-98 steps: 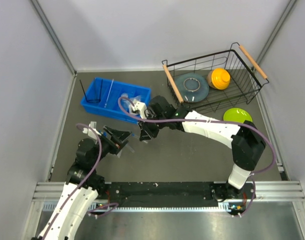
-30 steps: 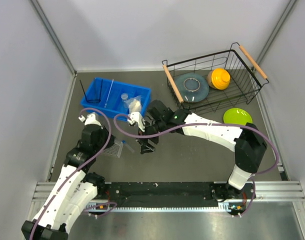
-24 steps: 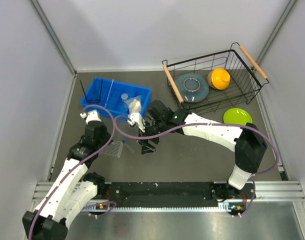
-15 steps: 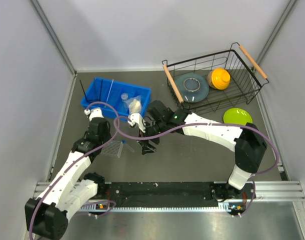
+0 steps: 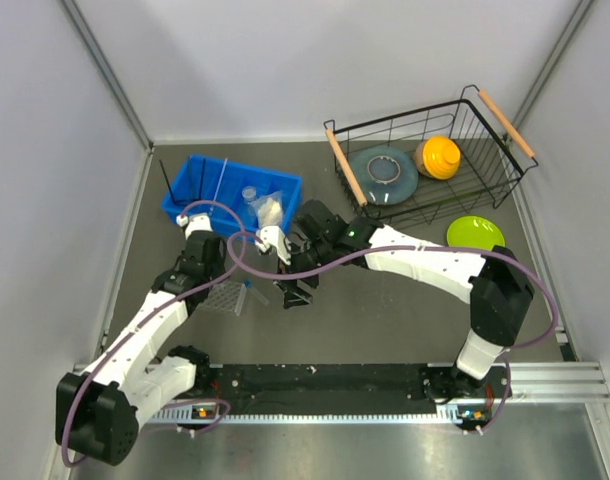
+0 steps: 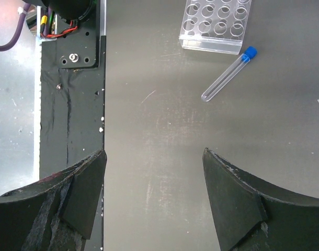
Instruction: Organize the chemistry lab equipment
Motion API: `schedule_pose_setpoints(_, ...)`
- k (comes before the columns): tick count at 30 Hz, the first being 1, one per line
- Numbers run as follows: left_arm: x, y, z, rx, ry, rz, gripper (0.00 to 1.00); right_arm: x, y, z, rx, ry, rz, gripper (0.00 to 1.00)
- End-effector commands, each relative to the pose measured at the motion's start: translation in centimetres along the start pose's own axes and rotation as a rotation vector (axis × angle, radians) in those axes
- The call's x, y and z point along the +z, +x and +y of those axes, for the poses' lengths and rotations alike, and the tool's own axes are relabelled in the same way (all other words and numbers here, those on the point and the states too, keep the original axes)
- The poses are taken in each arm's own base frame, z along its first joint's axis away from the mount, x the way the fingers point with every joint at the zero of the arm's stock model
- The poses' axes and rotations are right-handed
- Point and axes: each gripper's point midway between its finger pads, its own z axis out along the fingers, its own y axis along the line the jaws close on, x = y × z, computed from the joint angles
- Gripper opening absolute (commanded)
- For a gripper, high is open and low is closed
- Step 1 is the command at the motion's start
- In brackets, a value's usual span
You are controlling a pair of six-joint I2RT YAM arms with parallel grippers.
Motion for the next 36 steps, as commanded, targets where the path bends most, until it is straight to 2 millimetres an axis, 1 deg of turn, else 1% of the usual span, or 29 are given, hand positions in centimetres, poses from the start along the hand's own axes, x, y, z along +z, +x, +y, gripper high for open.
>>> schedule_pose_setpoints(1,-0.1,-2.3,-0.6,-0.015,0.009,-0.057,0.13,-0.7,-2.8,0.2,-0.064,0.002,-0.062,0.75)
schedule_pose_setpoints(8,0.1,-2.0,-0.8,-0.01,0.016,-0.04,0.17,-0.7,-2.7,0.2,-0.064,0.003,-0.06,0.75)
schedule_pose_setpoints(12,-0.1,-2.0,-0.7,-0.011,0.011,-0.037,0.26,-0.6,-2.7,0.1,-0.063,0.003,-0.057,0.75)
schedule_pose_setpoints(15,-0.4,-2.2,-0.6,-0.015,0.012,-0.043,0.31,-0.6,-2.6,0.1,-0.063,0.003,-0.056,0.75)
schedule_pose_setpoints(24,-2.2,-3.4,-0.7,-0.035,0.039,-0.071,0.36,-0.3,-2.4,0.0,-0.056,-0.005,-0.046,0.75)
schedule_pose_setpoints(27,-3.4,-4.4,-0.8,-0.061,0.057,-0.1,0.46,-0.1,-2.1,-0.1,-0.057,-0.004,-0.039,0.75)
schedule_pose_setpoints(28,-3.9,-4.7,-0.8,-0.081,0.063,-0.117,0.55,0.0,-2.2,-0.1,-0.059,-0.003,-0.039,0.75)
schedule_pose_setpoints(29,-4.3,-5.1,-0.7,-0.088,0.065,-0.133,0.58,0.3,-1.9,-0.2,-0.055,-0.001,-0.028,0.75)
schedule_pose_setpoints(30,-4.6,-5.2,-0.6,-0.092,0.068,-0.142,0.62,0.3,-2.0,-0.3,-0.056,0.006,-0.028,0.75)
schedule_pose_setpoints(32,-5.6,-5.7,-0.4,-0.103,0.083,-0.174,0.72,1.1,-1.7,-0.4,-0.041,0.013,-0.011,0.75)
schedule_pose_setpoints(34,-6.6,-5.8,0.0,-0.119,0.094,-0.2,0.79,1.7,-1.8,-0.4,-0.019,0.021,-0.003,0.75)
schedule_pose_setpoints(35,-6.8,-5.8,0.2,-0.123,0.094,-0.204,0.84,2.3,-1.8,-0.6,-0.016,0.048,0.012,0.75)
schedule_pose_setpoints(36,-7.1,-5.8,0.4,-0.129,0.091,-0.213,0.87,3.2,-1.6,-0.9,-0.007,0.063,0.028,0.75)
